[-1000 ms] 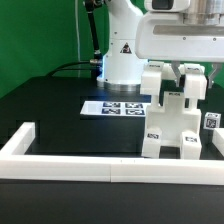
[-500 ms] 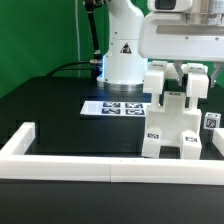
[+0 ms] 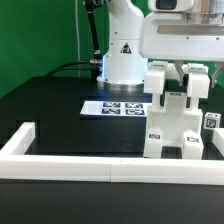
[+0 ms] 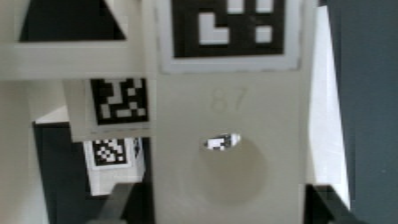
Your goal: Assemble chair
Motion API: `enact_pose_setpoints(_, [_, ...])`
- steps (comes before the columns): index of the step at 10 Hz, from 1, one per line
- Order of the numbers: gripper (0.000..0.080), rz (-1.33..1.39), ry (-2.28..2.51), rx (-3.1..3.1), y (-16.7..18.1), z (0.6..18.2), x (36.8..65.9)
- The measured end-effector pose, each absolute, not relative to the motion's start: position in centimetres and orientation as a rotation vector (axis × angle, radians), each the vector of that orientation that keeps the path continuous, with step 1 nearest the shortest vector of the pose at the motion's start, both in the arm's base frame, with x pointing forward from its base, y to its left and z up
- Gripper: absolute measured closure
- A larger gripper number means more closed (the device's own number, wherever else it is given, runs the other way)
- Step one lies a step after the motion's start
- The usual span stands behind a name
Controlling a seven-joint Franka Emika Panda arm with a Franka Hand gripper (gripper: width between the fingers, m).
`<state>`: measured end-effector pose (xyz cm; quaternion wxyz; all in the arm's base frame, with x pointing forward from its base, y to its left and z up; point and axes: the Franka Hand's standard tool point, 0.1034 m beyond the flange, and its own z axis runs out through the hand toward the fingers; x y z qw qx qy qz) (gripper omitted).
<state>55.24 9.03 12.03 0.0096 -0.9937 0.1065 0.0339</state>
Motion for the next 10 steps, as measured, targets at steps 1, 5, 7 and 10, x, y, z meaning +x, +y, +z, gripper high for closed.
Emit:
enact_pose_setpoints(1, [0.0511, 0.105, 0.333, -3.103, 9.03, 12.03, 55.24])
enact_pose_setpoints(5, [0.0511, 0.102, 0.269, -3.108, 9.06, 12.05, 55.27])
enact_pose_setpoints(7, [0.0511, 0.084, 0.266, -3.107, 9.05, 12.09, 55.51])
enact_pose_setpoints(10, [0.0511, 0.079, 0.266, -3.107, 9.05, 12.10, 55.57])
